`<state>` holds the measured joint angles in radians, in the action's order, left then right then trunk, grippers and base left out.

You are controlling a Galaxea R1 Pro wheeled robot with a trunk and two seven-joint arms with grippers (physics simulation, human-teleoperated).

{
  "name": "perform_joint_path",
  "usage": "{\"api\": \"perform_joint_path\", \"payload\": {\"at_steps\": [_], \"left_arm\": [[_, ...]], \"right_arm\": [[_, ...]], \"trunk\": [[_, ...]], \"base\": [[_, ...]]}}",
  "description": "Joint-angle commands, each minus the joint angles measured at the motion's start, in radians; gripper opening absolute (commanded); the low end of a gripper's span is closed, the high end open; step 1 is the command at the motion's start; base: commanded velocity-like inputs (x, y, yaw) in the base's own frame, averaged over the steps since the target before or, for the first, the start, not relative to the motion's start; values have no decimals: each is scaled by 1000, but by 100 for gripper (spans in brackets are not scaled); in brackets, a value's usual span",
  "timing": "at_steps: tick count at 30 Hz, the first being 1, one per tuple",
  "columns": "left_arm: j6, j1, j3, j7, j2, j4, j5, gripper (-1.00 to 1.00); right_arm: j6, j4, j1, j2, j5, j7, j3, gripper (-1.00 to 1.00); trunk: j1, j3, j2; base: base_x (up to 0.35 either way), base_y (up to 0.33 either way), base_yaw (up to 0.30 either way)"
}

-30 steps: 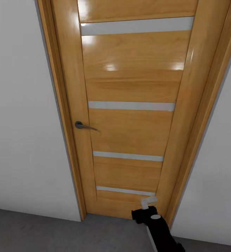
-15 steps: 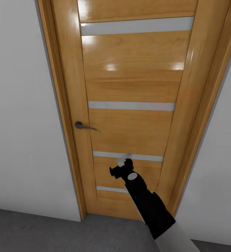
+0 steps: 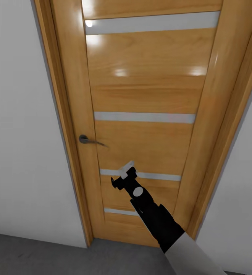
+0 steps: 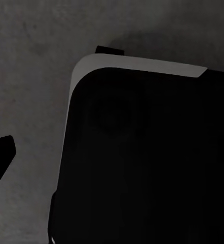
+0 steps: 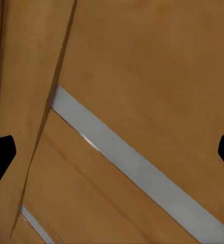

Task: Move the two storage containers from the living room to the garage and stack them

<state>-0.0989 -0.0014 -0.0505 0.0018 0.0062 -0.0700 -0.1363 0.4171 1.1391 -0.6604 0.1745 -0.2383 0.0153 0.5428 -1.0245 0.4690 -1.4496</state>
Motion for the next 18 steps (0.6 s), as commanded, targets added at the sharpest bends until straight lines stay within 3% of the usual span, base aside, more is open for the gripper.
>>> {"api": "perform_joint_path", "payload": {"at_steps": [1, 11, 18], "left_arm": [[-3, 0, -5, 0, 0, 0, -4, 100], [-3, 0, -6, 0, 1, 1, -6, 100], [-3, 0, -6, 0, 1, 0, -5, 100]], "right_arm": [[3, 0, -1, 0, -10, 2, 2, 100], [-83, -4, -1, 0, -10, -3, 6, 100], [-203, -3, -1, 0, -10, 1, 9, 100]], "trunk": [[-1, 1, 0], [-1, 1, 0], [-1, 1, 0]], "base": [[316, 0, 0], [320, 0, 0], [321, 0, 0]]}}
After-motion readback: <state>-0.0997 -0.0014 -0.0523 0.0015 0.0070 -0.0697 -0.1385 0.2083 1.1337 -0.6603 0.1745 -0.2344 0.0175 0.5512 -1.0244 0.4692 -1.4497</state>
